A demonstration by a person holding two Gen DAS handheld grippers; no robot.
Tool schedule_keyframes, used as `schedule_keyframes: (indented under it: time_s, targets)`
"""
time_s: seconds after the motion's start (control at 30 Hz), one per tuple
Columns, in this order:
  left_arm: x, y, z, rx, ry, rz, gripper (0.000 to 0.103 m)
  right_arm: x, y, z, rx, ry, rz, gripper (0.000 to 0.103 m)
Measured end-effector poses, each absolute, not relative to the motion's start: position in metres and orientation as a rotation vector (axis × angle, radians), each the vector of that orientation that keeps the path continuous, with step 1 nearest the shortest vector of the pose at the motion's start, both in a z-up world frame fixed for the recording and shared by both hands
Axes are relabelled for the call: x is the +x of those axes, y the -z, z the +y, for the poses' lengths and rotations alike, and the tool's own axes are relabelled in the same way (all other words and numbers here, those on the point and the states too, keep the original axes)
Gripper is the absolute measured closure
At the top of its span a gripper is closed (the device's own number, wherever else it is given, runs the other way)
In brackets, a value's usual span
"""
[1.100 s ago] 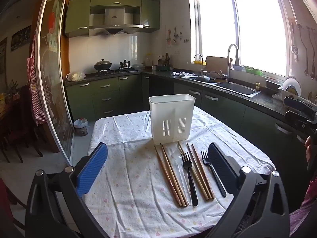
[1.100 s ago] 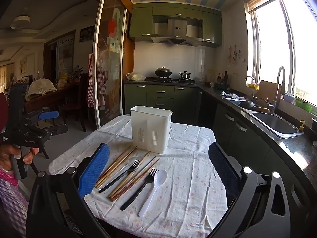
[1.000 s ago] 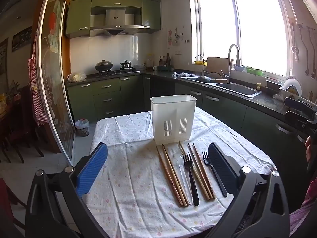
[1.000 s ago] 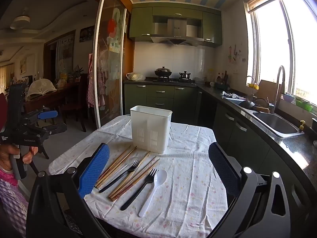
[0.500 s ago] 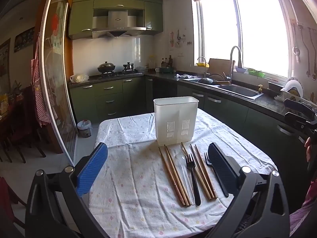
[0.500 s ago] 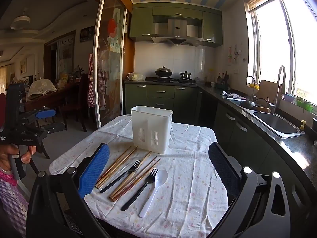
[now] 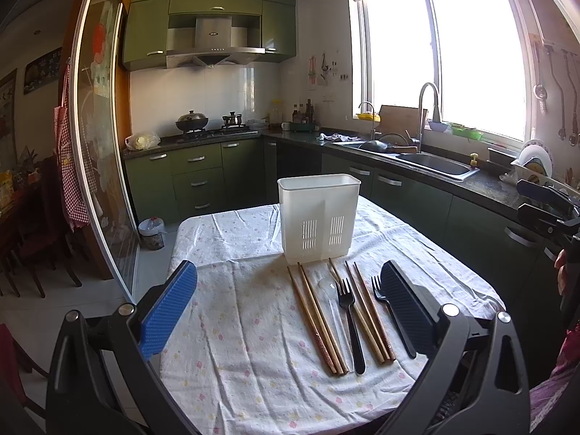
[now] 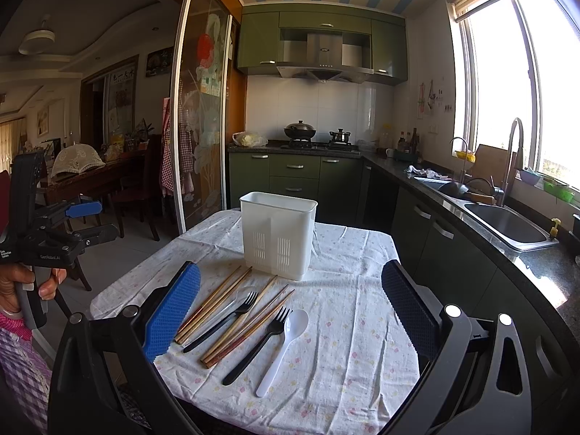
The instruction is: Organize utensils
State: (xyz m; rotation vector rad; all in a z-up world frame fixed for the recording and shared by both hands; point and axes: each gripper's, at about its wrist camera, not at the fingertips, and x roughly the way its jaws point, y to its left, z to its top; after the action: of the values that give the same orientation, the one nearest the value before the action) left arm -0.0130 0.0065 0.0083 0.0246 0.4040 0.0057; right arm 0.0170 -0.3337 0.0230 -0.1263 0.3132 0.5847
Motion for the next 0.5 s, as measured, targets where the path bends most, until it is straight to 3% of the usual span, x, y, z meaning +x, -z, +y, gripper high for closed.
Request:
schedule_keyframes:
  time_s: [0.5]
  targets:
    - [-0.014, -0.0061, 0.0041, 0.025, -0.005, 0.407, 0.006, 0.0179, -0.0226, -0.3324, -0.125, -0.586, 0.315, 0.004]
